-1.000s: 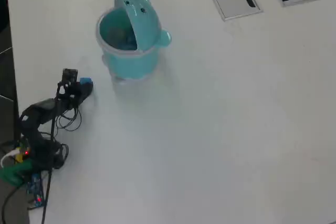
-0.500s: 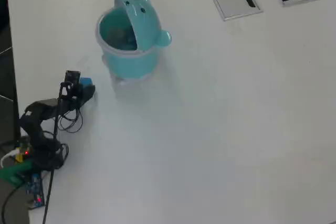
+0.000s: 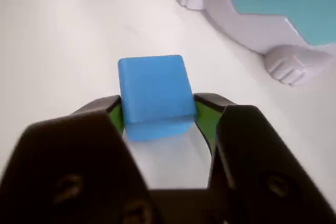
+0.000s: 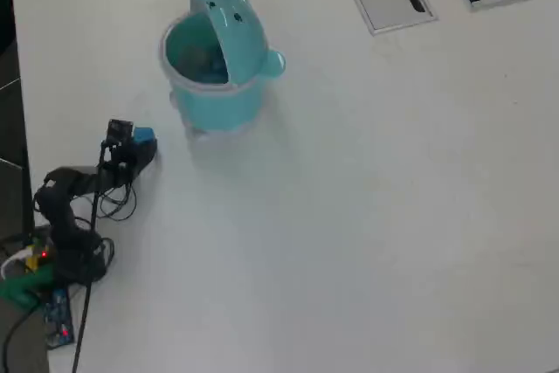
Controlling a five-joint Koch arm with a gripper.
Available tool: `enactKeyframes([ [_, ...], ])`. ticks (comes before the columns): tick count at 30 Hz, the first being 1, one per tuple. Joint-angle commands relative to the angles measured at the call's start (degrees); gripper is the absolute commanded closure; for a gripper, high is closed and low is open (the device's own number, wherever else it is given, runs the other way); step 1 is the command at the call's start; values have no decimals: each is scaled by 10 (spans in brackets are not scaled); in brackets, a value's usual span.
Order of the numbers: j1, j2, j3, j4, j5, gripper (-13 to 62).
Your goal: Grasp RGB lego blocks and put them in the bin one by one.
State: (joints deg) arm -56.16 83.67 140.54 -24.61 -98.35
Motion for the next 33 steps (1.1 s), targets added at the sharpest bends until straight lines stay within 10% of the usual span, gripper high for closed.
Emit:
enactKeyframes([
  [1,-3,45,-18,-27,0,395],
  [21,-27,321,-89,-11,91,440],
  [33,-21,272,-394,28,166,440],
])
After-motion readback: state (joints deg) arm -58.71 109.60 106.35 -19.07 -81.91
